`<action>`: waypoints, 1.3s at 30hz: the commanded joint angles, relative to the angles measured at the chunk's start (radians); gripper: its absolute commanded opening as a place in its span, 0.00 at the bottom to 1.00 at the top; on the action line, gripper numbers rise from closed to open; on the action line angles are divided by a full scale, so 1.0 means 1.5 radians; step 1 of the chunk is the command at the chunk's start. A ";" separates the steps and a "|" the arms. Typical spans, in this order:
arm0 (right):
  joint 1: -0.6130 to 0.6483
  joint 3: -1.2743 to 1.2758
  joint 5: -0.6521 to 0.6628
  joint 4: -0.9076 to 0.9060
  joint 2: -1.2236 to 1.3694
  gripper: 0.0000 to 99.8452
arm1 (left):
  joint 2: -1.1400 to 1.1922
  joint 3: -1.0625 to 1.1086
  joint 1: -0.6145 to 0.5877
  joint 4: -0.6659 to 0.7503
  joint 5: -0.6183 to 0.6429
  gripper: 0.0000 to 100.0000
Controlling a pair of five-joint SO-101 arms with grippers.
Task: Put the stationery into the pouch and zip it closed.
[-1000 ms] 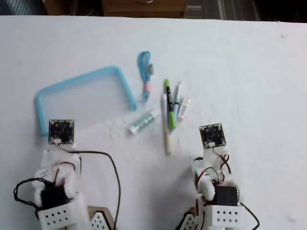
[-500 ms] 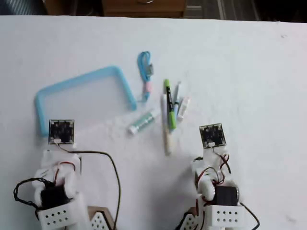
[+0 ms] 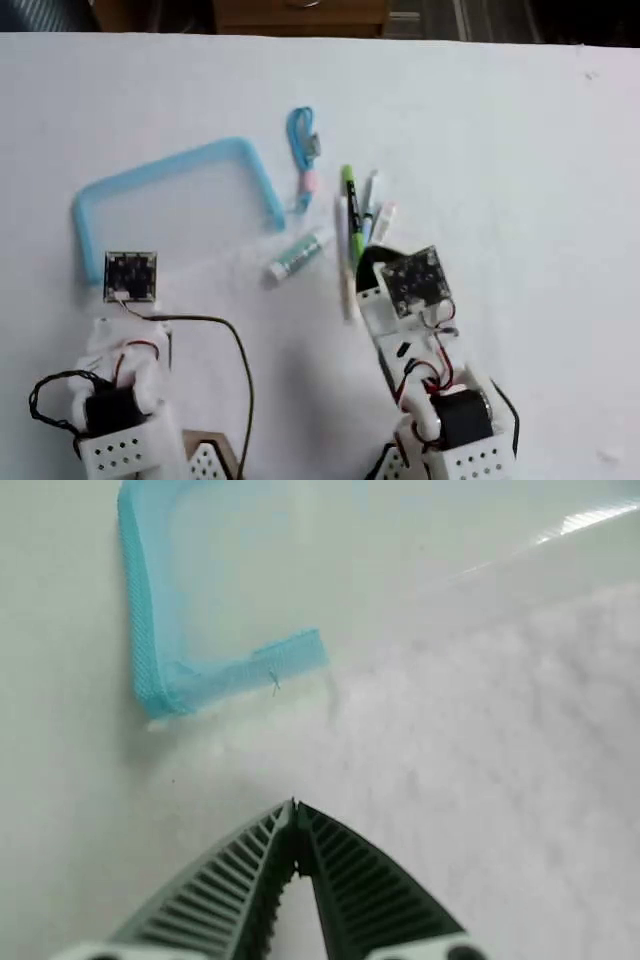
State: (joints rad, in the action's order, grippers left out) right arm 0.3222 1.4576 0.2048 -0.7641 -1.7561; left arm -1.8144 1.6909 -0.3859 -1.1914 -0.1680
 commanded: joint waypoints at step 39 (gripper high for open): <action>0.023 -1.949 -0.312 -0.391 1.993 0.18 | -0.004 0.001 0.004 -0.004 -0.003 0.02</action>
State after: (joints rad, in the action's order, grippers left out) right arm 0.3836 -1.3073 -0.2570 -1.3272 1.1868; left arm -1.8144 1.6909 -0.3859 -1.1914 -0.1680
